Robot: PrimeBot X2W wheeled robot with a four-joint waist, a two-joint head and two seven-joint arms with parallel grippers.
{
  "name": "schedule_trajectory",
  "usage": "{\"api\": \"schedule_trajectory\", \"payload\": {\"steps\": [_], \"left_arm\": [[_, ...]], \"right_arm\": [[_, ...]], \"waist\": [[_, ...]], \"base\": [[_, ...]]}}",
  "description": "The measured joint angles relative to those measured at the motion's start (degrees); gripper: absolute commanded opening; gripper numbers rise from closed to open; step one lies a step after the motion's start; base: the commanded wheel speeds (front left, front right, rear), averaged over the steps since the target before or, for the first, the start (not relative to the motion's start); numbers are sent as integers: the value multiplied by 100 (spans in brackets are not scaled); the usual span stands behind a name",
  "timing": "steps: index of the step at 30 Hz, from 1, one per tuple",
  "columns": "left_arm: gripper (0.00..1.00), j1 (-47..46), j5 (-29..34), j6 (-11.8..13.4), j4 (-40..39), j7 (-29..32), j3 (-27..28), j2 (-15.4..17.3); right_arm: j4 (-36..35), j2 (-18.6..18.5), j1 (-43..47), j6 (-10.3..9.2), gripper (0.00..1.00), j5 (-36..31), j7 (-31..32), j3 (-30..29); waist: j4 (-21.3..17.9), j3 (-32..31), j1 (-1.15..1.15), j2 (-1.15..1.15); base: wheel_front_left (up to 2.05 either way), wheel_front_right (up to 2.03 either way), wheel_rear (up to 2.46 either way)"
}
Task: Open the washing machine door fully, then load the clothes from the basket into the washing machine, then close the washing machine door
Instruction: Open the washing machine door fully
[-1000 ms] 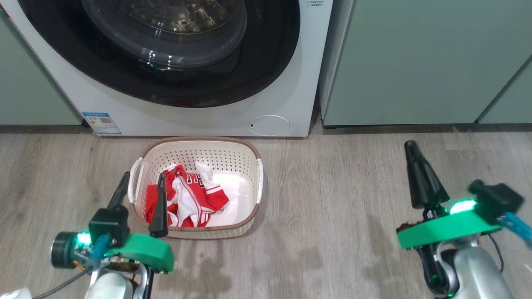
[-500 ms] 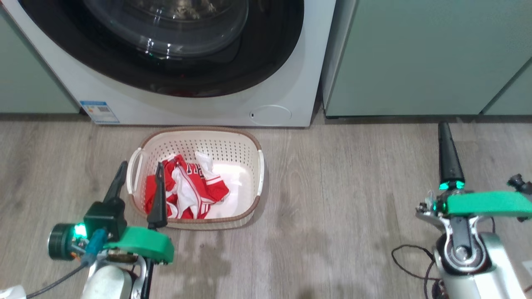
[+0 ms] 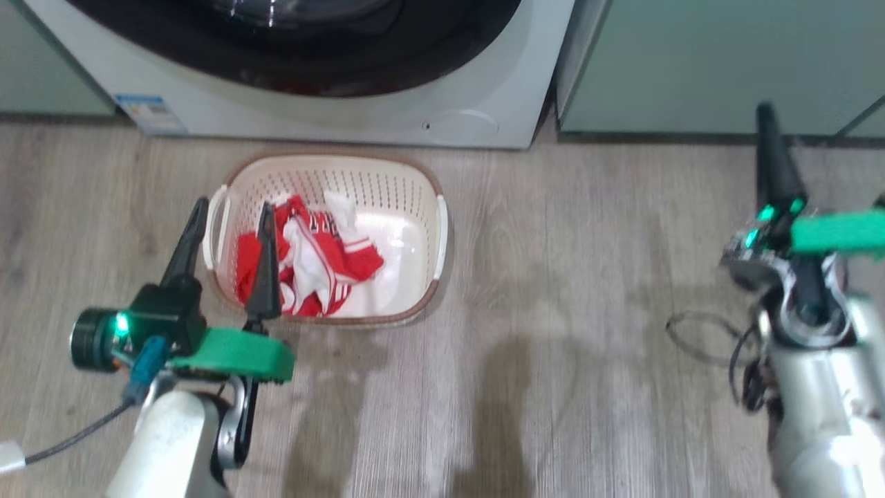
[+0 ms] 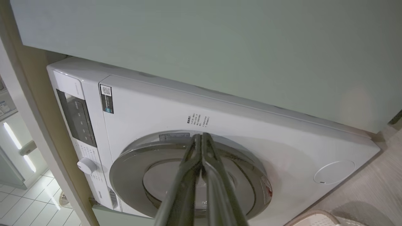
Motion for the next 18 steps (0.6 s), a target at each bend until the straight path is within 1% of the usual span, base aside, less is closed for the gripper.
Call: {"api": "schedule_trajectory", "payload": {"steps": [5,9,15,16,18], "left_arm": [[100,-338,8,-8,-66,-1,-115,-48],[100,-599,54,-9,-105,-3,-168,-158],[100,-872,67,-45,-127,-9,-224,-260],[100,-937,113,-65,-132,-9,-248,-307],[100,-1001,118,-73,-135,-10,-267,-345]], "right_arm": [[550,-204,-933,0,0,335,320,-237],[1087,-410,-1691,0,0,485,632,-293],[1889,-688,-2833,0,0,582,1167,-203],[2142,-773,-3190,0,0,560,1377,-86],[2361,-812,-3497,0,0,538,1543,14]], "waist": [[141,380,0,0],[306,672,0,0],[554,1080,0,0],[634,1202,0,0],[712,1303,0,0]], "base": [[0,0,0],[0,0,0],[0,0,0],[0,0,0],[0,0,0]]}}
